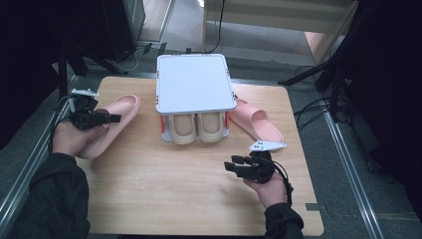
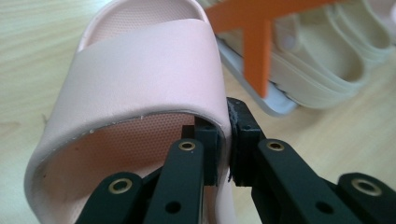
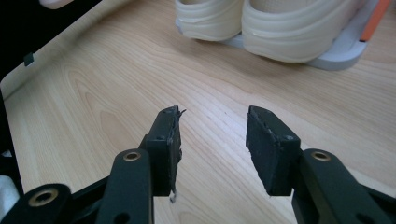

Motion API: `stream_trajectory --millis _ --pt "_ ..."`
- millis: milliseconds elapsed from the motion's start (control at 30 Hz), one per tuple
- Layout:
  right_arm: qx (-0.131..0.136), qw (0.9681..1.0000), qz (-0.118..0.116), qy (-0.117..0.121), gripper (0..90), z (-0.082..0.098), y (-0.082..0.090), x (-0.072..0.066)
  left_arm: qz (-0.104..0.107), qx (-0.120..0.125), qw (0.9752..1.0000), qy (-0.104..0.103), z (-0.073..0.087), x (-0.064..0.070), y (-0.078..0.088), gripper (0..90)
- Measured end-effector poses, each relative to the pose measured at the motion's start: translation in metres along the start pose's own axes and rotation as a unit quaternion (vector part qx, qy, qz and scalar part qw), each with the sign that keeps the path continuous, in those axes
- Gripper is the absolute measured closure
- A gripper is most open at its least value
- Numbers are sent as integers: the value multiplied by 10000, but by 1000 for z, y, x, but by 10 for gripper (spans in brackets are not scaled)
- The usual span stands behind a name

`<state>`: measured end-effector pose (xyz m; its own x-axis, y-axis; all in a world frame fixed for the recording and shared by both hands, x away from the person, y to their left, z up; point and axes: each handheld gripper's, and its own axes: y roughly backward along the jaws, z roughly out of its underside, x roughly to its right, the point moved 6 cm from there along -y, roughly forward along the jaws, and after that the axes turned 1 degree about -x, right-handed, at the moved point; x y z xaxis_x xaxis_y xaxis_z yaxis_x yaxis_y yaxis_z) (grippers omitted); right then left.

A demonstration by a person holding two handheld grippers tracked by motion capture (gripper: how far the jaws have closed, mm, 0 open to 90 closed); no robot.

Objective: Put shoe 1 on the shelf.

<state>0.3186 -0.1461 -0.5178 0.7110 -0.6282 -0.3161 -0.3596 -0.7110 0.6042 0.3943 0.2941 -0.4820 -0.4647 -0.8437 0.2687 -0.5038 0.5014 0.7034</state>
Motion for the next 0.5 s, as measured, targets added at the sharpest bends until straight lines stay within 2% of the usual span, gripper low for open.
stream_trajectory --millis 333,500 --pt "-68 9997 -147 174 569 -14 -15 -4 228 -4 9996 -150 26 46 17 843" --pt "-167 9994 -158 253 575 -20 -22 -7 376 -19 9987 -338 39 74 22 842"
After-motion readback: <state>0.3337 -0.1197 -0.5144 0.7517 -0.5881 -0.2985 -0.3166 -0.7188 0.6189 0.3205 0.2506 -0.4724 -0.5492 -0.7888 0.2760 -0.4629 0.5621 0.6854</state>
